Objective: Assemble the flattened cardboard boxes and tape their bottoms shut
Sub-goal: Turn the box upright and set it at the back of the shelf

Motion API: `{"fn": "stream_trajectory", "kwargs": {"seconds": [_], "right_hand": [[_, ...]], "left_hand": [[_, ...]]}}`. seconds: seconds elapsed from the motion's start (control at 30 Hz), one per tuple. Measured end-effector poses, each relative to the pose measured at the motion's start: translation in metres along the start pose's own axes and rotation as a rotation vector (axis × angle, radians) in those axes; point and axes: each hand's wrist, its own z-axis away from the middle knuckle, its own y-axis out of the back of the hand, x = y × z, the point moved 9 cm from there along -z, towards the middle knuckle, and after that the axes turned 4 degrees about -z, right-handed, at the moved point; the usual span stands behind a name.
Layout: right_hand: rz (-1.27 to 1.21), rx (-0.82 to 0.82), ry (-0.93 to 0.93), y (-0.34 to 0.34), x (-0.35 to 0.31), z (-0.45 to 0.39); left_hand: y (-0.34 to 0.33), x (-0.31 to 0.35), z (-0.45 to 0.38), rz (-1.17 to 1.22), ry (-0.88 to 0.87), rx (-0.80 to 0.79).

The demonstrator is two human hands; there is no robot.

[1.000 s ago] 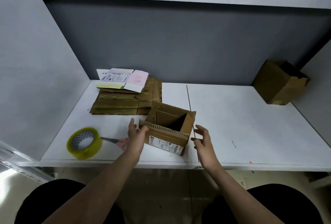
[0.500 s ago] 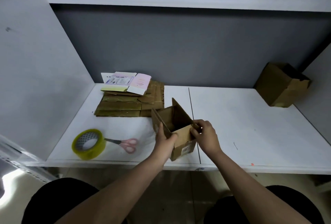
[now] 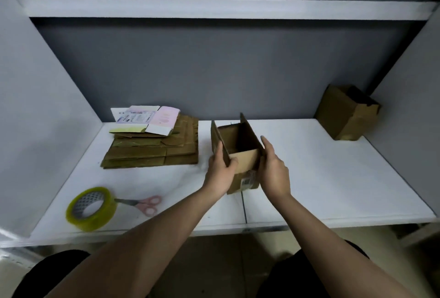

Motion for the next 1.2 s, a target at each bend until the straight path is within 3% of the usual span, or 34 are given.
{"fn": "stream_trajectory", "kwargs": {"seconds": [0.2,0.4,0.67,0.93,1.07,1.2], "right_hand": [[-0.054,0.064,0.008,0.045,0.019,-0.052],[-0.035,0.102,-0.079,0.078,0.073,-0.111],[-0.022,0.093,-0.217,0.101,0.172,-0.185],[0.068,0.032,-0.162,0.098,0.243,-0.24],[0.227,-0.008,-0.12,0.089,0.272,-0.256],[0.597,0.103,-0.099,0.091,0.288,-0.263]], "left_hand": [[-0.049,0.074,-0.041,-0.059,-0.195,-0.072],[-0.116,0.115,-0.086,-0.144,-0.259,-0.194],[-0.228,0.125,-0.168,-0.099,-0.184,-0.47],[-0.303,0.12,-0.225,-0.14,-0.241,-0.537],[-0.326,0.107,-0.24,-0.122,-0.237,-0.562],[-0.339,0.101,-0.248,-0.15,-0.272,-0.551]]}}
